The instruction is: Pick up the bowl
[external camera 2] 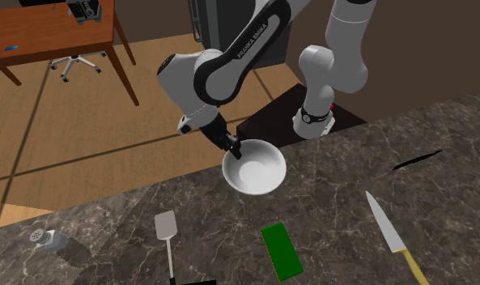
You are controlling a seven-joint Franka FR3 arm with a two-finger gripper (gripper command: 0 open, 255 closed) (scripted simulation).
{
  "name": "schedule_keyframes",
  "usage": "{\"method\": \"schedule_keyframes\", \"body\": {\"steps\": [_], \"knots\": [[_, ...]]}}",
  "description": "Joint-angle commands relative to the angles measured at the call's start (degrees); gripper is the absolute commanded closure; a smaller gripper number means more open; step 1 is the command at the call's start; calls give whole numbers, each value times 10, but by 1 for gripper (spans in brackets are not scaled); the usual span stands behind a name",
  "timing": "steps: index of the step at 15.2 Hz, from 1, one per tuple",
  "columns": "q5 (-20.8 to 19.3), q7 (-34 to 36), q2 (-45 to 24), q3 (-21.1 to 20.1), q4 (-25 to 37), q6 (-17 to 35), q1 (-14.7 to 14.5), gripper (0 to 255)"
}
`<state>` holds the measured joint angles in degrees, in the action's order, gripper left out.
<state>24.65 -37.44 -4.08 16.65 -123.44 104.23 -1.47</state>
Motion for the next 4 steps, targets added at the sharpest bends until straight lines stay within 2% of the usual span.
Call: {"method": "schedule_keyframes", "body": {"steps": [1, 4], "knots": [[-3, 8, 8, 0, 5, -11, -1, 255], [-5, 11, 12, 0, 9, -18, -1, 255]]}}
